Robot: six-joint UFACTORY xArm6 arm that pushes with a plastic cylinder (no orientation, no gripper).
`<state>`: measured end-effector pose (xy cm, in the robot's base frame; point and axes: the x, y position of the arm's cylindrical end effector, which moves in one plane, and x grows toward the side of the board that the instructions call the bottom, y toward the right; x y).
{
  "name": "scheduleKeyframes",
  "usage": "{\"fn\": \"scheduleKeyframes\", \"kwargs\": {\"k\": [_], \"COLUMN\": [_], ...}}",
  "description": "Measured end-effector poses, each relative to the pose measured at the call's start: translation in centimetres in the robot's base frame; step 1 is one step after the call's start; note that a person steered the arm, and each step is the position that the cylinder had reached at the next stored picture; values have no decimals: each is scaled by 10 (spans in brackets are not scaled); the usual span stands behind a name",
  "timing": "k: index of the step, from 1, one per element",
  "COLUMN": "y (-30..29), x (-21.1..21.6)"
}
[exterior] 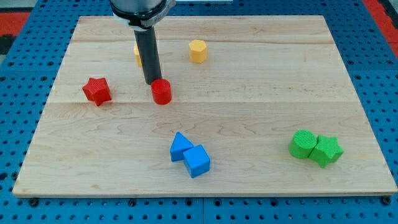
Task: Separate the red circle from the red star
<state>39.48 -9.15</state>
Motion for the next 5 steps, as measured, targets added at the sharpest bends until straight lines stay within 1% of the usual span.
{"fn": "scheduleKeyframes", "kwargs": {"k": [1, 3, 5], "y": [0, -24, -23], "x": [2, 10, 24]}}
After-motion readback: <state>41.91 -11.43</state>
